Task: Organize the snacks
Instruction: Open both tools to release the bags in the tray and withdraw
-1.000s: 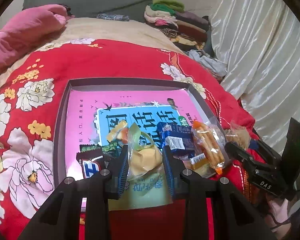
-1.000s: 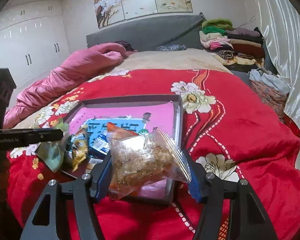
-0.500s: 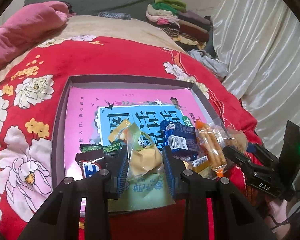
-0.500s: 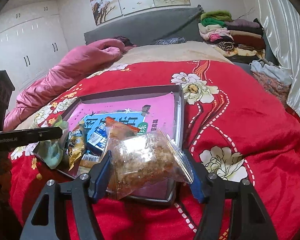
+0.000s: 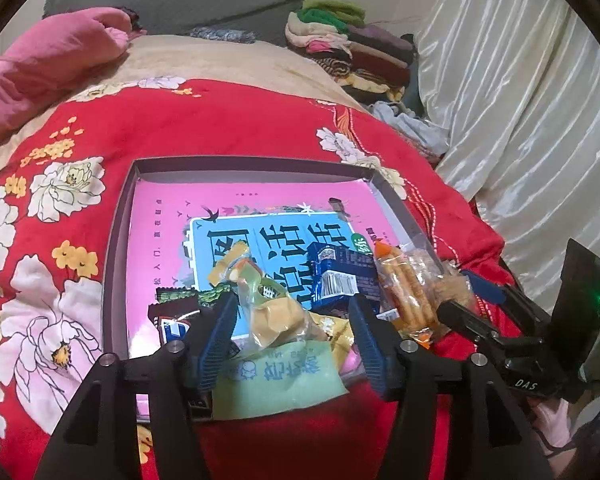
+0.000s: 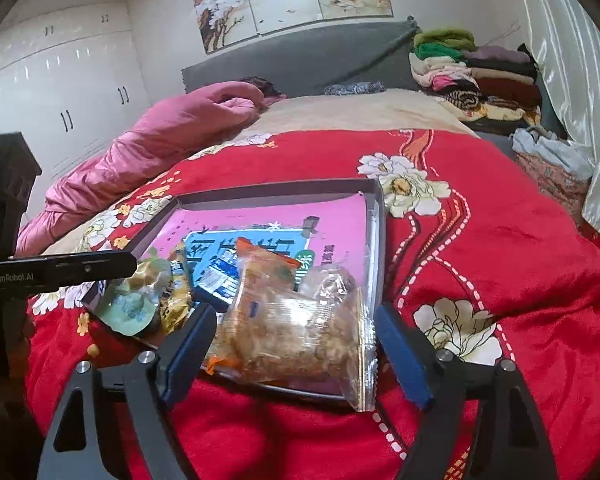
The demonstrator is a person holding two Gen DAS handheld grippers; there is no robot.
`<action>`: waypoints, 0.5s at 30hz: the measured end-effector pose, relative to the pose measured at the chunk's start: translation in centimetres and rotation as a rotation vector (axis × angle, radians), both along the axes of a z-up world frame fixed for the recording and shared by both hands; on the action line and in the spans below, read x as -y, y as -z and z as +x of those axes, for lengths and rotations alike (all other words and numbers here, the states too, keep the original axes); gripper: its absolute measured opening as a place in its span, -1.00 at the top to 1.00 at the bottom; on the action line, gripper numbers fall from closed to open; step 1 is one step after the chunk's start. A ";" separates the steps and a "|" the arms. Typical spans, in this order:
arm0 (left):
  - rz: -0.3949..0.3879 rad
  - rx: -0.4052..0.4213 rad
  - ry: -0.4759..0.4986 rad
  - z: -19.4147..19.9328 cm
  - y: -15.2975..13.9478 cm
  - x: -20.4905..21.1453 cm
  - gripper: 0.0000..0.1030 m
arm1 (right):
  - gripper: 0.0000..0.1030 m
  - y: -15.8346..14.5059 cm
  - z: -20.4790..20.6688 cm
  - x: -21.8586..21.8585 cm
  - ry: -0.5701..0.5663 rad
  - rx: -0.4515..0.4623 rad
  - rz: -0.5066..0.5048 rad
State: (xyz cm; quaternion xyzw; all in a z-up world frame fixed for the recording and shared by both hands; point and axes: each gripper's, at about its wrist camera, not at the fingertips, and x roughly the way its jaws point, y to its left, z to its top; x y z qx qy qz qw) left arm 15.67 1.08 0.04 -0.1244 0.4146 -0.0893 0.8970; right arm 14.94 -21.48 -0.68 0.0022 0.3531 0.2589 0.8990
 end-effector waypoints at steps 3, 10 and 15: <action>0.008 0.010 -0.002 -0.4 -0.5 0.1 -0.32 | -0.60 -0.6 -0.6 -0.1 -0.006 0.028 0.002; 0.023 0.012 0.004 -1.4 -1.2 0.4 -0.47 | -0.70 -3.0 -2.9 -1.0 -0.038 0.138 -0.026; 0.041 0.010 0.002 -2.3 -1.5 0.5 -0.52 | -0.75 -4.0 -4.9 -2.4 -0.072 0.188 -0.074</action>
